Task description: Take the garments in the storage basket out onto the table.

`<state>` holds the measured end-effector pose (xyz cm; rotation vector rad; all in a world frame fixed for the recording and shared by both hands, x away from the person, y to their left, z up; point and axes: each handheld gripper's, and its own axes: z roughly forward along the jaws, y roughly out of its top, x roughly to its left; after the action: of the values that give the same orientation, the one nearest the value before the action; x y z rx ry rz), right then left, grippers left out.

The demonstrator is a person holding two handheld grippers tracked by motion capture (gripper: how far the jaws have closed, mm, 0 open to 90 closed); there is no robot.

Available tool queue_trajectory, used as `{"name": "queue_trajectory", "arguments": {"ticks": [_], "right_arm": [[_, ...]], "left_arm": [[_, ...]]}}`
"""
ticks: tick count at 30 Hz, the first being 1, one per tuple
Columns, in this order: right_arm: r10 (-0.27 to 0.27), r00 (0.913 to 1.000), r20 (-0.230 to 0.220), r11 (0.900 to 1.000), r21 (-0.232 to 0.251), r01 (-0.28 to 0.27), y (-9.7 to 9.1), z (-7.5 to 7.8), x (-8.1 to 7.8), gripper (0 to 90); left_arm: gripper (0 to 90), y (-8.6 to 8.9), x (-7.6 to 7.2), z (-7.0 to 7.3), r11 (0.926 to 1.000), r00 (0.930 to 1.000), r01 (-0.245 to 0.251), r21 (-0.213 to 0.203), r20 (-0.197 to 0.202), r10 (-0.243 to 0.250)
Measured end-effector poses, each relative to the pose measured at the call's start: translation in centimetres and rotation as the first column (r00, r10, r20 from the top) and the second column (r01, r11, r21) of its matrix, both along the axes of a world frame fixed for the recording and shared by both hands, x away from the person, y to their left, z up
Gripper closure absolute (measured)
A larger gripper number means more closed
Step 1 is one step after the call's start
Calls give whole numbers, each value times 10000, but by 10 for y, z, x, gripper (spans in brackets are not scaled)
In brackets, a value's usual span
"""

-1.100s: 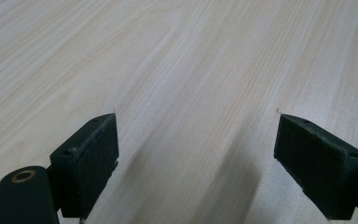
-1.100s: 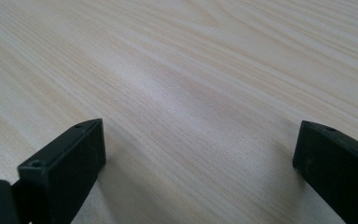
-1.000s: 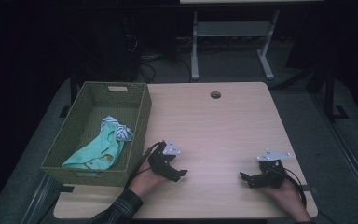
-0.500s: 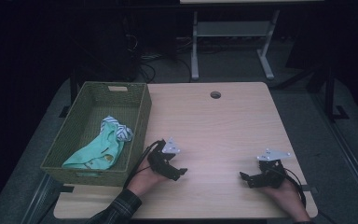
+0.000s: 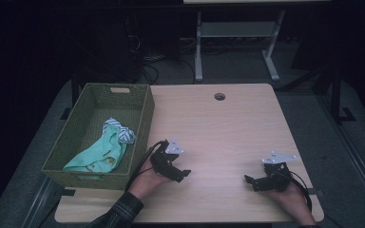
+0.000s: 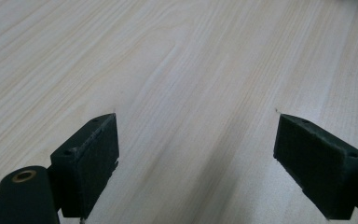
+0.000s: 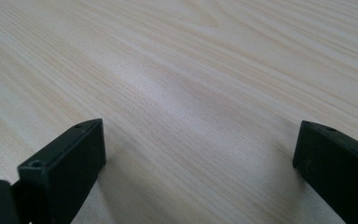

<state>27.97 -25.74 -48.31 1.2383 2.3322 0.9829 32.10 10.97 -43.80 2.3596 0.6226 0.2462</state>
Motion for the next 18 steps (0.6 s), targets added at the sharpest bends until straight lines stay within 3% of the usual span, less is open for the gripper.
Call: {"name": "queue_trajectory", "arguments": {"ticks": [6,18], "right_arm": [[1,10000,1,10000,-2,-1,0,0,0,18],[-3,10000,6,10000,-10,3,0,0,0,19]], "left_arm": [[133,-2,0,5,9998,10000,28,200,55,-29],[133,-1,2,16,9998,10000,63,191,10,-63]]}}
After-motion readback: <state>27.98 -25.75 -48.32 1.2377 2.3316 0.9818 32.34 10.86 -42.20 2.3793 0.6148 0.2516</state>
